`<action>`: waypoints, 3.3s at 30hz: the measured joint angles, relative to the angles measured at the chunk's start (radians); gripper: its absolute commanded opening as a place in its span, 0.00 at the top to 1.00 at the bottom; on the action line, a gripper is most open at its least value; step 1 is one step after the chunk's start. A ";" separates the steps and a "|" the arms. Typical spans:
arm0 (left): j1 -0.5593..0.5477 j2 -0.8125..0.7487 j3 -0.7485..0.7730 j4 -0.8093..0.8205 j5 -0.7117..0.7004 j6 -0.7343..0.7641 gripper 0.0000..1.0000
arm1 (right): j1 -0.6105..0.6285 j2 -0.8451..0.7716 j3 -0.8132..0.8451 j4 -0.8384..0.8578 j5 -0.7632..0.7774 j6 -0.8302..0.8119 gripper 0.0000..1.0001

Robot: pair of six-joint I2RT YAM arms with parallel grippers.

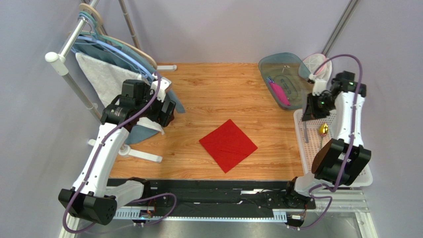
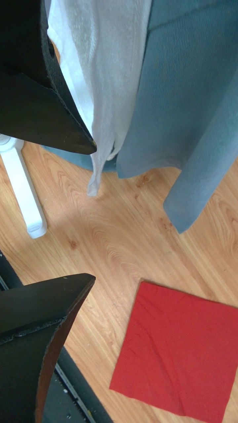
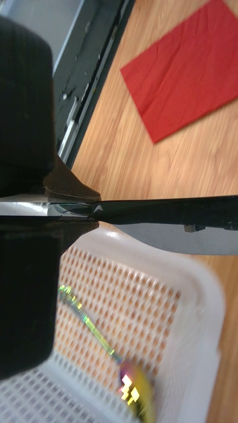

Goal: Place the utensils on the paper napkin and roll it up

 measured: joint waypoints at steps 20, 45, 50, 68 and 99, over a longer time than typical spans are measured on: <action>0.000 -0.172 -0.085 0.085 -0.047 -0.119 0.01 | 0.821 0.143 -0.124 0.362 0.151 0.889 1.00; 0.000 -0.195 -0.152 0.095 -0.086 -0.167 0.01 | 0.885 0.459 -0.136 0.496 0.159 0.921 1.00; 0.000 -0.195 -0.154 0.094 -0.080 -0.165 0.01 | 0.872 0.505 -0.071 0.474 0.114 0.827 1.00; -0.109 -0.116 -0.159 -0.045 0.388 0.283 0.06 | 0.849 0.650 0.264 0.193 -0.069 0.293 1.00; -0.513 1.146 0.557 -0.245 0.311 1.215 0.13 | 0.471 0.335 0.127 0.117 -0.192 0.356 1.00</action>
